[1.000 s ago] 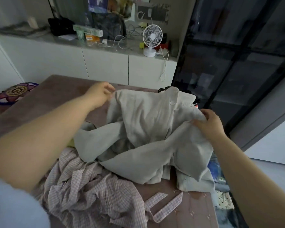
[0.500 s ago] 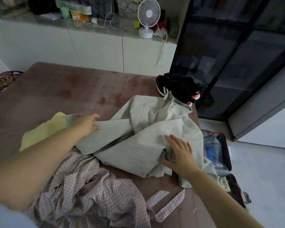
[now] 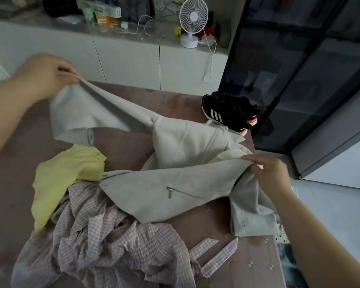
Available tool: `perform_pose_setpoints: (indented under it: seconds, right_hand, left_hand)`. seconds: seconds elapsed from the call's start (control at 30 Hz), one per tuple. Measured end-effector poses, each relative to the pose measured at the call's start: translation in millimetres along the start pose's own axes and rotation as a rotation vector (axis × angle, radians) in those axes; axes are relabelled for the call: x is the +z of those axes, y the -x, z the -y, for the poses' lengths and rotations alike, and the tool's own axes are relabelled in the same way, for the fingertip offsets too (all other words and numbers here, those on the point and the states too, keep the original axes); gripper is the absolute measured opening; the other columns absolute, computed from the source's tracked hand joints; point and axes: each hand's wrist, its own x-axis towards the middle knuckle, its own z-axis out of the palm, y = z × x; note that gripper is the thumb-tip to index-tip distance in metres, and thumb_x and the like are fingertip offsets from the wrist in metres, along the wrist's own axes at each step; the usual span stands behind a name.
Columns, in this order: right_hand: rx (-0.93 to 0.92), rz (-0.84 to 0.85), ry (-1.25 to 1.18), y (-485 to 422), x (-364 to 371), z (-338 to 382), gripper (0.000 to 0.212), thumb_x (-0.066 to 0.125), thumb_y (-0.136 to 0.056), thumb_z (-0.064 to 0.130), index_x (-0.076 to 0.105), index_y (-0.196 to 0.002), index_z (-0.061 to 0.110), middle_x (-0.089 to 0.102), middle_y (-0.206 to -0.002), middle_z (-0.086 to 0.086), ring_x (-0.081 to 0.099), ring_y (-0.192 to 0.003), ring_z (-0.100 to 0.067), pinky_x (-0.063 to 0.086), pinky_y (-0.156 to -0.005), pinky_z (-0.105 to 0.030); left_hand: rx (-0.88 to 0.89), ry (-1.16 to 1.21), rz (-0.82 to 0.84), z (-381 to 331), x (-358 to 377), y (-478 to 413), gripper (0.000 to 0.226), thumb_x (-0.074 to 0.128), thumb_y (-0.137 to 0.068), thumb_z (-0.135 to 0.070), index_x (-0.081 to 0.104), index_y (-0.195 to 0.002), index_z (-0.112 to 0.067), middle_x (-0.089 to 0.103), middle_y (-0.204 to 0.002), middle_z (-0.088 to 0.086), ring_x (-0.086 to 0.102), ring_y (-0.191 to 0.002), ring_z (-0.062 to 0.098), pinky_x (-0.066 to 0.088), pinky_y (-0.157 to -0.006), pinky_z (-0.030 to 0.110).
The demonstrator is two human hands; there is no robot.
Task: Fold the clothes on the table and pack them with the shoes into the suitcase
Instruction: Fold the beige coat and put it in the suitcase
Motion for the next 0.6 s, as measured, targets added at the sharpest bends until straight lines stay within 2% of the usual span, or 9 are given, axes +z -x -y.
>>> perform_pose_setpoints:
  seconds: [0.07, 0.13, 0.2, 0.23, 0.3, 0.37, 0.47, 0.53, 0.6]
  right_hand:
    - [0.034, -0.049, -0.025, -10, -5, -3, 0.044, 0.050, -0.081, -0.005, 0.070, -0.093, 0.032, 0.069, -0.100, 0.007, 0.061, -0.094, -0.016, 0.049, -0.083, -0.021]
    - [0.066, -0.069, 0.031, -17, -5, -7, 0.043, 0.048, -0.082, -0.004, 0.071, -0.098, 0.029, 0.070, -0.107, -0.001, 0.061, -0.088, -0.019, 0.045, -0.069, -0.013]
    - [0.053, -0.008, 0.172, -17, -1, -9, 0.042, 0.047, -0.085, -0.005, 0.070, -0.107, 0.023, 0.066, -0.118, -0.006, 0.060, -0.100, -0.025, 0.045, -0.086, -0.020]
    - [0.024, 0.051, 0.259, -14, 3, -9, 0.046, 0.045, -0.085, -0.008, 0.067, -0.112, 0.021, 0.062, -0.124, -0.007, 0.055, -0.110, -0.028, 0.040, -0.100, -0.031]
    - [-0.064, 0.158, 0.402, -1, 12, -7, 0.057, 0.043, -0.081, -0.013, 0.058, -0.126, 0.020, 0.049, -0.138, -0.006, 0.041, -0.125, -0.031, 0.025, -0.112, -0.043]
    - [-0.113, 0.156, 0.397, 19, 18, -4, 0.063, 0.047, -0.077, -0.013, 0.049, -0.131, 0.019, 0.036, -0.144, -0.005, 0.030, -0.131, -0.031, 0.023, -0.111, -0.043]
    - [-0.110, -0.025, 0.245, 59, 29, -5, 0.054, 0.061, -0.078, -0.003, 0.046, -0.127, 0.013, 0.036, -0.138, -0.009, 0.030, -0.128, -0.027, 0.028, -0.104, -0.039]
    - [-0.050, -0.097, 0.139, 82, 39, -8, 0.051, 0.068, -0.079, 0.007, 0.044, -0.124, 0.009, 0.039, -0.130, -0.010, 0.036, -0.120, -0.024, 0.032, -0.097, -0.034]
    - [0.103, -0.053, 0.024, 99, 50, -12, 0.050, 0.068, -0.082, 0.017, 0.041, -0.123, 0.010, 0.043, -0.121, -0.007, 0.044, -0.111, -0.022, 0.037, -0.090, -0.034]
  left_hand:
    - [-0.025, 0.003, -0.072, 9, -4, -11, 0.014, 0.065, -0.083, -0.012, 0.068, -0.093, -0.003, 0.066, -0.097, 0.023, 0.059, -0.094, 0.039, 0.046, -0.086, 0.042]
    - [-0.060, -0.018, -0.087, 11, 5, -12, 0.014, 0.061, -0.086, -0.010, 0.067, -0.096, -0.003, 0.065, -0.102, 0.024, 0.057, -0.098, 0.040, 0.044, -0.089, 0.044]
    - [-0.066, -0.102, -0.010, 9, 29, -2, 0.020, 0.057, -0.088, -0.008, 0.066, -0.105, -0.004, 0.063, -0.111, 0.023, 0.056, -0.105, 0.040, 0.041, -0.096, 0.044]
    - [-0.054, -0.162, 0.045, 6, 44, 6, 0.026, 0.057, -0.087, -0.009, 0.063, -0.113, -0.007, 0.061, -0.118, 0.022, 0.053, -0.110, 0.040, 0.036, -0.101, 0.047]
    - [0.001, -0.237, 0.150, -9, 73, 32, 0.043, 0.059, -0.085, -0.011, 0.054, -0.127, -0.015, 0.053, -0.130, 0.018, 0.045, -0.121, 0.038, 0.021, -0.110, 0.051]
    - [0.078, -0.173, 0.212, -31, 100, 67, 0.049, 0.061, -0.084, -0.010, 0.050, -0.131, -0.017, 0.051, -0.133, 0.012, 0.041, -0.124, 0.035, 0.017, -0.109, 0.045]
    - [0.164, -0.067, 0.361, -54, 138, 121, 0.038, 0.061, -0.087, -0.022, 0.056, -0.124, -0.021, 0.057, -0.129, 0.003, 0.046, -0.119, 0.027, 0.031, -0.103, 0.039]
    - [0.106, -0.121, 0.520, -59, 160, 147, 0.045, 0.058, -0.088, -0.038, 0.049, -0.130, -0.025, 0.051, -0.135, -0.001, 0.042, -0.125, 0.024, 0.033, -0.104, 0.037]
    - [-0.064, -0.057, 0.660, -58, 177, 163, 0.059, 0.058, -0.087, -0.043, 0.038, -0.138, -0.022, 0.045, -0.140, 0.002, 0.042, -0.127, 0.024, 0.035, -0.103, 0.035]
